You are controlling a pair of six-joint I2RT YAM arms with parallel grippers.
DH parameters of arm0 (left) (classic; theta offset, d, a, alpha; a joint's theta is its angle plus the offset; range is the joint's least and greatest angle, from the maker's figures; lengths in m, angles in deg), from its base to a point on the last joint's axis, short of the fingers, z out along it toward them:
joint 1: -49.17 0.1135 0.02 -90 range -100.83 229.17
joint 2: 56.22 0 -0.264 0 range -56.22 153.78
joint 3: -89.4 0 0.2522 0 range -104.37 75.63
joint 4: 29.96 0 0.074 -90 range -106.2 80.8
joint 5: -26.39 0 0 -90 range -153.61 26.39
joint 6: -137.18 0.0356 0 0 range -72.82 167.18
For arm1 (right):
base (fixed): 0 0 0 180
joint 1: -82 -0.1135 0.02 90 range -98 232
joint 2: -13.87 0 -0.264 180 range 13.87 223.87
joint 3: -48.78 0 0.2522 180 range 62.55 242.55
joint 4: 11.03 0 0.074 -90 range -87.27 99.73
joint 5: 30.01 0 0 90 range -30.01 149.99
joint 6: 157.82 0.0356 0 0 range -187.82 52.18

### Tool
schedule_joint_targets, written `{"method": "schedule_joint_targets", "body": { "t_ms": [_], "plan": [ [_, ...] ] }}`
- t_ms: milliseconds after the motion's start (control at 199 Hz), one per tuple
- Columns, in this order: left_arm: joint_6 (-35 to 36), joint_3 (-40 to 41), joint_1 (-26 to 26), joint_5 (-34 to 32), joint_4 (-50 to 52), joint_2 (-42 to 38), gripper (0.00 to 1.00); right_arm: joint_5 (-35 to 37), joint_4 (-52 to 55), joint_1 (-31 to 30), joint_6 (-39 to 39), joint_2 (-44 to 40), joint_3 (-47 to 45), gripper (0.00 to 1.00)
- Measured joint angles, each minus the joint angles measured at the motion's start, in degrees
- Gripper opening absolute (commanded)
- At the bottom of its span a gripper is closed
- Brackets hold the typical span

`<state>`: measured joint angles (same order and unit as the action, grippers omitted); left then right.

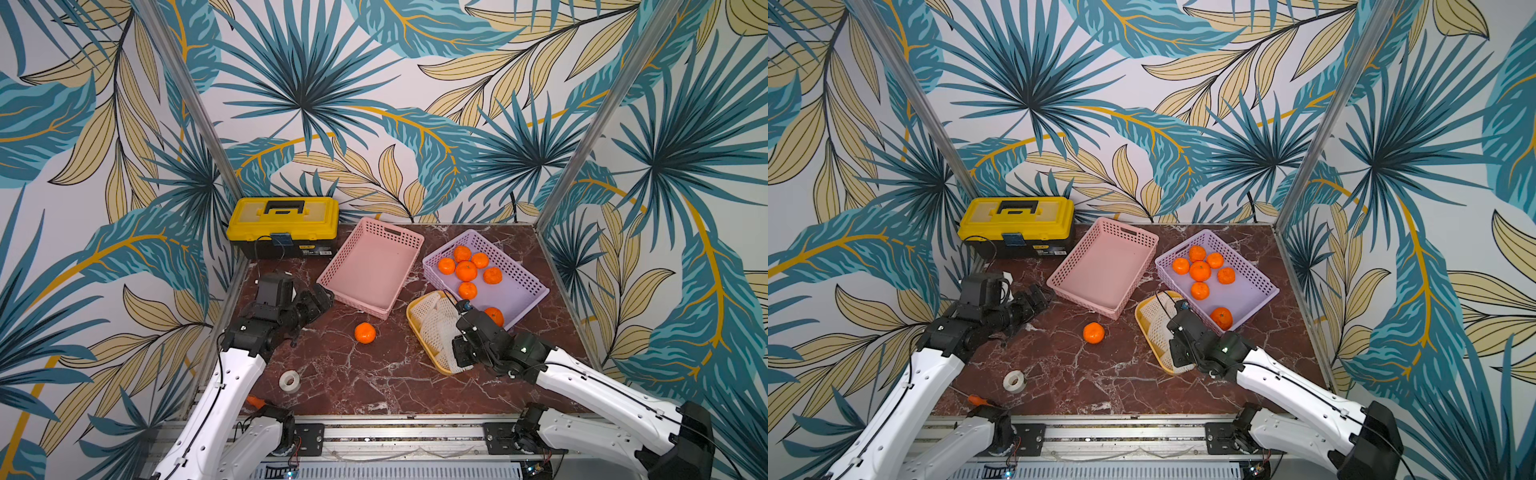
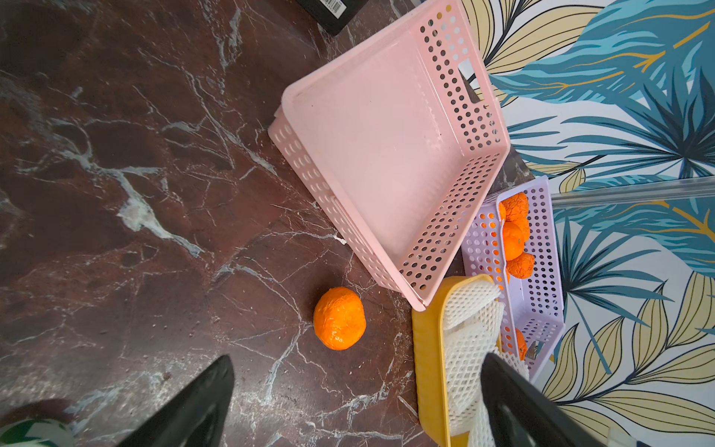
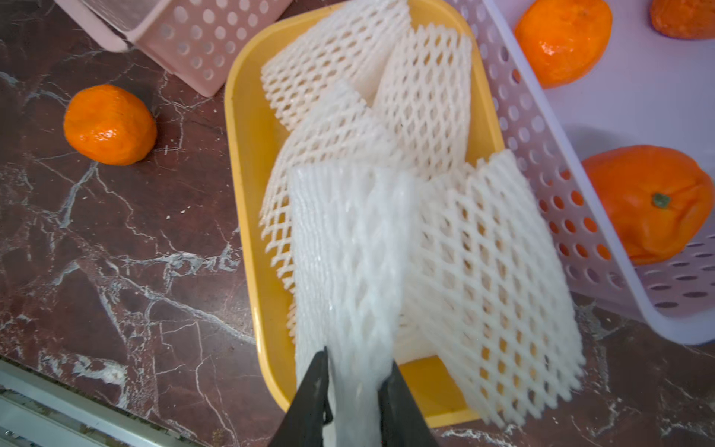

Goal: Remove foam nets from oranges
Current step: Place the foam net into the storage box.

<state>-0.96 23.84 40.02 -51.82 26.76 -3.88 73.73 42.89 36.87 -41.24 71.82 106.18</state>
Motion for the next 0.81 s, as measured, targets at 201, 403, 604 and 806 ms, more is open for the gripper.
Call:
{"method": "schedule_joint_targets", "body": {
  "t_ms": [201, 403, 604, 806],
  "plan": [
    [0.2, 0.0, 0.0, 0.0, 0.1, 0.0, 1.0, -3.1, -2.8, 0.5, -3.2, 2.9, -0.1, 0.27],
    [0.2, 0.0, 0.0, 0.2, 0.1, 0.6, 1.0, -3.6, -6.7, 0.5, -6.2, 4.7, -0.1, 0.32],
    [0.4, 0.0, 0.0, 0.2, 0.2, 0.9, 1.0, -3.5, -9.5, 0.5, -8.2, 5.2, -0.2, 0.33],
    [0.4, 0.0, 0.0, 0.3, 0.2, 1.1, 1.0, -2.8, -11.6, 0.5, -9.0, 4.6, -2.3, 0.42]
  ]
}}
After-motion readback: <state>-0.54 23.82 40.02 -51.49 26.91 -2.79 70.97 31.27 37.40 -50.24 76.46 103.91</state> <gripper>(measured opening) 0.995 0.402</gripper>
